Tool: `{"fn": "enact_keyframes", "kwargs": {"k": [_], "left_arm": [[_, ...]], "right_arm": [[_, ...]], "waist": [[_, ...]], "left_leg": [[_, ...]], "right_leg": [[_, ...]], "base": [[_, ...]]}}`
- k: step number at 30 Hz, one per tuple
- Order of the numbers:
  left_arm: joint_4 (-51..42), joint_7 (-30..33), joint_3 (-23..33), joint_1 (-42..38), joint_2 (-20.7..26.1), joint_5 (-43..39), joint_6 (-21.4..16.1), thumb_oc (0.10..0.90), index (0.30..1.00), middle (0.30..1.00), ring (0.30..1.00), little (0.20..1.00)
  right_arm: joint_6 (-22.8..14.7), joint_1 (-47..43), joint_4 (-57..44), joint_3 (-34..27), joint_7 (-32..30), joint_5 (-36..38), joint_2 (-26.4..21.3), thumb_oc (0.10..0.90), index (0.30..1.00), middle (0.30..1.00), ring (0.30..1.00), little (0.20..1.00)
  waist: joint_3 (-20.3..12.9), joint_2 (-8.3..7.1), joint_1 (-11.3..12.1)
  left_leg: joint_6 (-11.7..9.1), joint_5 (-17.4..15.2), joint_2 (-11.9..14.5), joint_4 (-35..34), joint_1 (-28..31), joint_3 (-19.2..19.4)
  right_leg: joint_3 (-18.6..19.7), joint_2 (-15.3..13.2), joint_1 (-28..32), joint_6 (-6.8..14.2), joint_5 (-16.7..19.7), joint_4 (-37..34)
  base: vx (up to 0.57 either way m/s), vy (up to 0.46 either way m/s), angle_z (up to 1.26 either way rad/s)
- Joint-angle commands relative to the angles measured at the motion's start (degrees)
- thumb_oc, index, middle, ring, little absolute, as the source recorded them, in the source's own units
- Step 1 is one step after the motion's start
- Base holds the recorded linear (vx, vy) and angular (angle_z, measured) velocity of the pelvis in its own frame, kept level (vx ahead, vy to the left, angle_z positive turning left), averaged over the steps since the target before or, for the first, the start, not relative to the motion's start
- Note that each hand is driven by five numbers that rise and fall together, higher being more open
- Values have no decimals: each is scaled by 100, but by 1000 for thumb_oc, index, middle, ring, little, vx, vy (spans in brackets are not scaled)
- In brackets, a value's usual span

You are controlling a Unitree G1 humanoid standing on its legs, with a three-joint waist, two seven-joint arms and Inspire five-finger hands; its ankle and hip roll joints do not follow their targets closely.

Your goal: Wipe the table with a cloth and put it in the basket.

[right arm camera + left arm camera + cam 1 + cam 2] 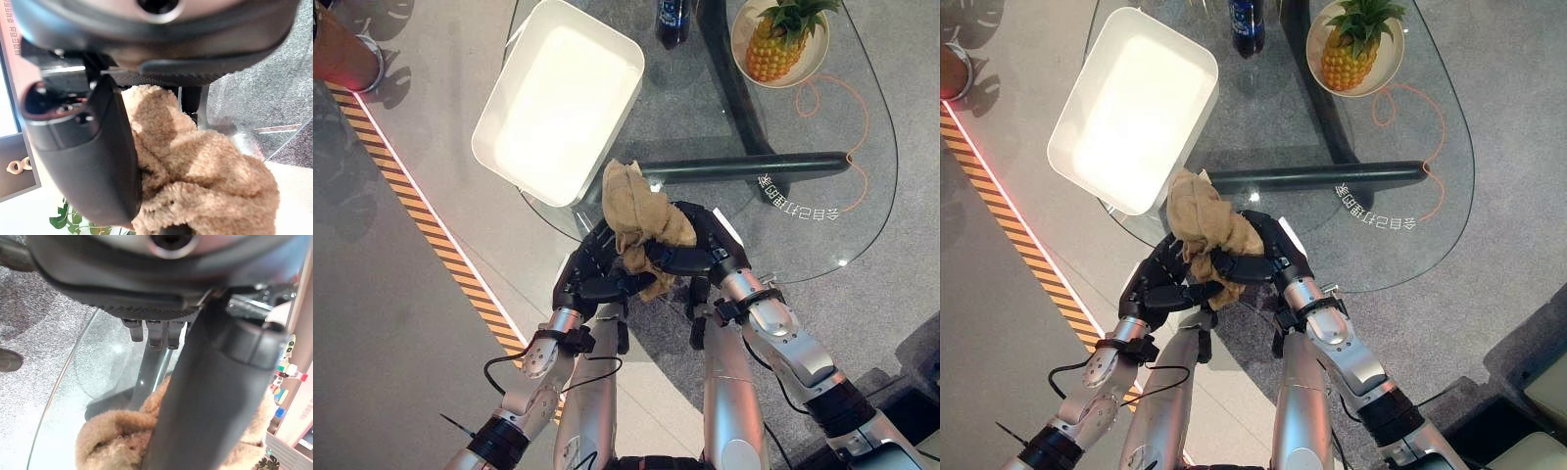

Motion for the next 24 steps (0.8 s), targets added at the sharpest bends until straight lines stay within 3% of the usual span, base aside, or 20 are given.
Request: {"fn": "enact_keyframes", "kwargs": {"k": [1, 10, 18, 24], "left_arm": [[-1025, 272, 229, -13, 154, 647, -510, 800, 900, 900, 900, 900], [-1300, 408, 194, -144, 205, 954, -703, 800, 900, 900, 900, 900], [-1361, 639, 97, -370, 326, 1486, -654, 800, 900, 900, 900, 900], [-1384, 390, 32, -410, 478, 1136, -639, 800, 900, 900, 900, 900]], "right_arm": [[-349, -250, -1161, 221, 292, 193, 26, 100, 300, 300, 300, 200], [59, -266, -1063, 584, 804, 364, 7, 100, 300, 300, 300, 200], [565, -480, -910, 945, 1544, 825, -86, 100, 300, 300, 300, 200], [597, -588, -903, 1150, 2131, 845, -321, 100, 300, 300, 300, 200]], "waist": [[-143, -17, 35], [-143, -38, 92], [-143, -75, 152], [-143, -77, 196]], "left_leg": [[449, -271, -414, 52, 153, 322], [444, -228, -441, 33, 119, 279], [431, -201, -471, 42, 105, 218], [426, -193, -489, 68, 110, 180]], "right_leg": [[-76, 568, 88, -169, 290, -243], [-111, 564, 75, -187, 304, -274], [-152, 556, 77, -195, 315, -285], [-174, 537, 87, -194, 326, -271]], "base": [[0, 0, 0], [0, 0, 0], [0, 0, 0], [10, -5, 3]]}}
